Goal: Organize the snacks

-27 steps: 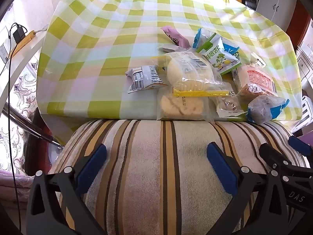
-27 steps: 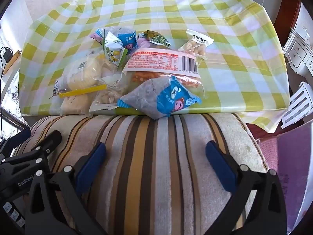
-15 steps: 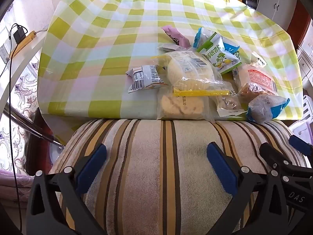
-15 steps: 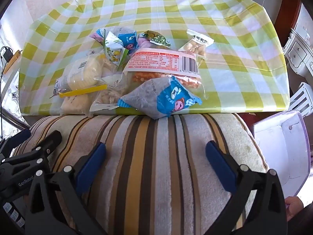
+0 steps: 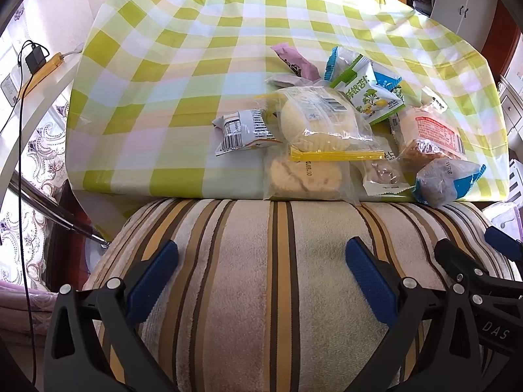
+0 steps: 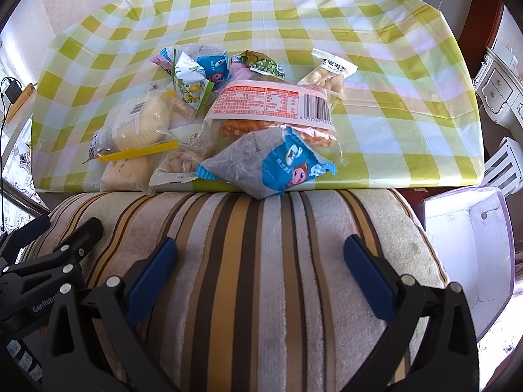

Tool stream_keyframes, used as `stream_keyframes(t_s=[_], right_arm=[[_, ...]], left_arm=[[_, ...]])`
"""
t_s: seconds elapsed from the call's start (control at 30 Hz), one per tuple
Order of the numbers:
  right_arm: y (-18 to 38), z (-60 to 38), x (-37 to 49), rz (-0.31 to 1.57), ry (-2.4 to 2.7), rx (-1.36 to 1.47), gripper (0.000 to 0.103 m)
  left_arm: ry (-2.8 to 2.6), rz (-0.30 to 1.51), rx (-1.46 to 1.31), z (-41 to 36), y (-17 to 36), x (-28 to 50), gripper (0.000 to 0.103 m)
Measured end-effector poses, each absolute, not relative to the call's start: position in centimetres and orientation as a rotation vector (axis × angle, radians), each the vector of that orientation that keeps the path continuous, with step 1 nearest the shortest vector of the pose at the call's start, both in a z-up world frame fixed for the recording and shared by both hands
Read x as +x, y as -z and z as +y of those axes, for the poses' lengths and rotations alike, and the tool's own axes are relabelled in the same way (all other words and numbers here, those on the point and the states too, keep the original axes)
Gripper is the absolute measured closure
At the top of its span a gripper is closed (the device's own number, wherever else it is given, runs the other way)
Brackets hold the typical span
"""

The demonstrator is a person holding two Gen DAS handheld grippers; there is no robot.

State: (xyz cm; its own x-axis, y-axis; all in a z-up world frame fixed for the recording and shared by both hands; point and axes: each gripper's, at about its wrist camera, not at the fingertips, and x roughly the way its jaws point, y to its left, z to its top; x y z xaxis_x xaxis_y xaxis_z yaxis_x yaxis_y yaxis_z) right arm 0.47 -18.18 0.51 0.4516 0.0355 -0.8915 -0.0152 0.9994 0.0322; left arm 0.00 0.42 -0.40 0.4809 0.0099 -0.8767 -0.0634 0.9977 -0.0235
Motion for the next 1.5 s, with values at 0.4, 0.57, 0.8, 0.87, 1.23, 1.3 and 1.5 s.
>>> stream_keyframes(t_s=[0.4,0.57,0.8,0.87,1.23,1.3,1.5], right_arm=[[-0.52,-18.14,0.33,1.081,-0.032,0.028,0.001],[-0.23,-18.10,-0.06,1.062,-0.025,0.023,0.001],[-0.19,-18.25,0.18,1.062,-0.027,0.025,0.001],[-0.18,-18.21,0.15,1.062,-0.025,0.023,0.001],[-0.16,-18.23,0.21,1.062,-0.026,0.023,0.001],[-0.17,-18.24,0.18,1.062,-0.026,0.023,0.001],[-0.18,-18.24,0.15,1.062,-0.026,0.023,0.001]], left_arm=[[-0.050,1.062,-0.054,0.84,-0.30,0.24,0.004],[-0.052,1.060,-0.051,0.72,-0.31,0.25,0.004],[-0.054,1.060,-0.048,0.59,-0.25,0.23,0.004],[-0.053,1.060,-0.050,0.66,-0.28,0.28,0.004],[-0.055,1.059,-0.048,0.48,-0.27,0.22,0.004],[-0.055,1.058,-0.048,0.46,-0.25,0.19,0.004],[-0.056,1.058,-0.048,0.45,-0.24,0.16,0.004]])
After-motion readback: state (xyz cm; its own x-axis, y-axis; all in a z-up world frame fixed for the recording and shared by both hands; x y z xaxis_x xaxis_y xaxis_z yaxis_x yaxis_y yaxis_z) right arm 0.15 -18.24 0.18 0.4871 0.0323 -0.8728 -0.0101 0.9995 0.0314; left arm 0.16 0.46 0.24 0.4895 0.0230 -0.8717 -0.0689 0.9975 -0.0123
